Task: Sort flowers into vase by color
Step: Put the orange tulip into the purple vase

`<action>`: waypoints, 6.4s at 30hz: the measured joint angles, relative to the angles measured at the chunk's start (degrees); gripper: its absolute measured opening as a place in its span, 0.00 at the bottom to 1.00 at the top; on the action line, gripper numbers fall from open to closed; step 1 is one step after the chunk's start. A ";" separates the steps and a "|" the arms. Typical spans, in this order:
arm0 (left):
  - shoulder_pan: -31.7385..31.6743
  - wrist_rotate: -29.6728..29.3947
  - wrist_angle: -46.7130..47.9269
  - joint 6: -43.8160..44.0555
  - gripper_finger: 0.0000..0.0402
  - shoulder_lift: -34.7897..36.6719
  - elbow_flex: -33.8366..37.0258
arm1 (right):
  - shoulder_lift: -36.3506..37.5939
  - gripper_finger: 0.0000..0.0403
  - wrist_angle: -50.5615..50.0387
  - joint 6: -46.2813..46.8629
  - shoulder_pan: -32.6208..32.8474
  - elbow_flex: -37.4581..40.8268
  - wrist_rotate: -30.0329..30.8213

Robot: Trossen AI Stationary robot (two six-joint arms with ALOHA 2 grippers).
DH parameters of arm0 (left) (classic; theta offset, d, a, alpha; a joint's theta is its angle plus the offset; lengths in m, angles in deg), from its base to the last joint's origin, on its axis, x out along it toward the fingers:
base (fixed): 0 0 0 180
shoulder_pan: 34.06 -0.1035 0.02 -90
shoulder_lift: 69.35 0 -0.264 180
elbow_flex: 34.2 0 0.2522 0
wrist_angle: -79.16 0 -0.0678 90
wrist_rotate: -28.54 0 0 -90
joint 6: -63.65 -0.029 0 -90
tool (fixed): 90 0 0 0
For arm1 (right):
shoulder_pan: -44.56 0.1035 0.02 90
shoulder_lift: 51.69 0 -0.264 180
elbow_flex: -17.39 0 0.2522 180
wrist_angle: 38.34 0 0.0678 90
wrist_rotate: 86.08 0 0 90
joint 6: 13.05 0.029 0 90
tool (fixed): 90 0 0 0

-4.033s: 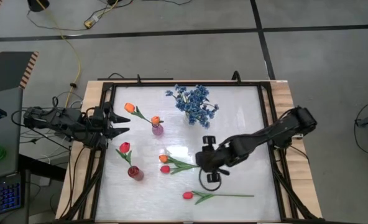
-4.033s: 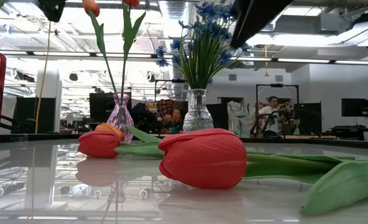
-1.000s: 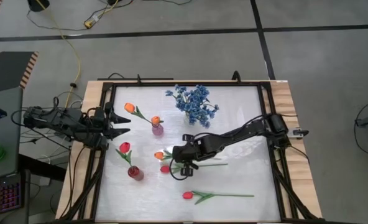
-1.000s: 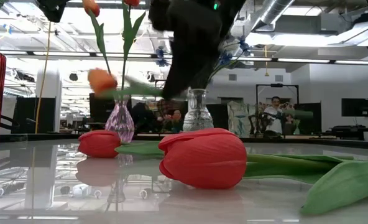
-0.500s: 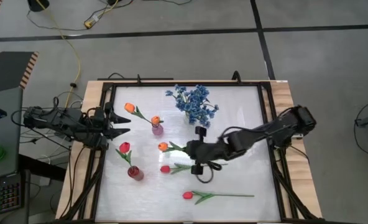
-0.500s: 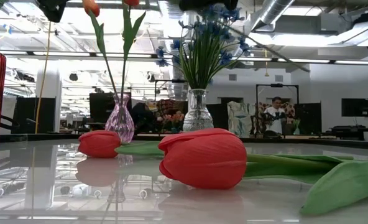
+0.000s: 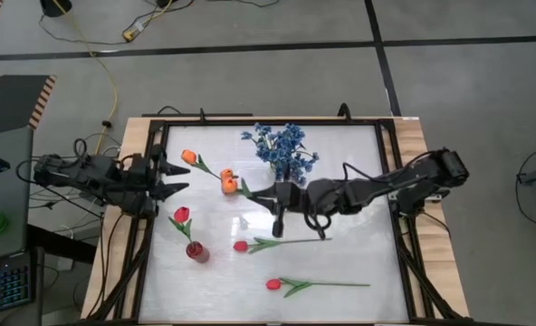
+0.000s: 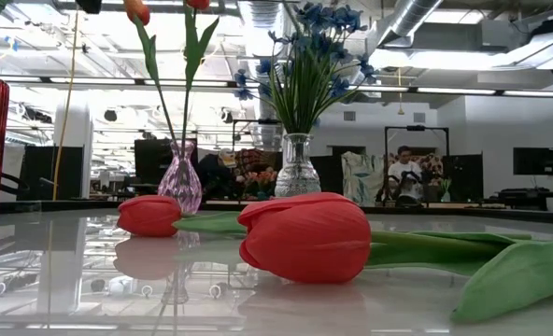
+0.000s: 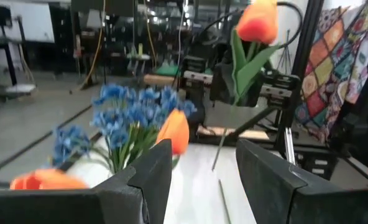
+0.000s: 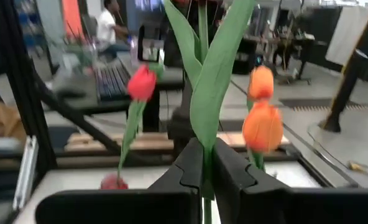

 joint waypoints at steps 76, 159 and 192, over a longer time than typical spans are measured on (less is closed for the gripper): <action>-0.07 -10.49 -28.19 -10.12 0.09 -42.05 -20.20 | -0.09 0.12 11.68 -0.04 -6.24 0.00 -10.22; -42.28 19.59 11.67 -1.26 0.00 -30.39 -37.41 | 13.38 0.49 -30.64 4.00 -4.75 0.00 -14.68; -48.72 35.47 13.41 3.31 0.00 -39.33 -30.72 | 13.40 0.49 -32.14 3.93 -4.75 0.00 -14.68</action>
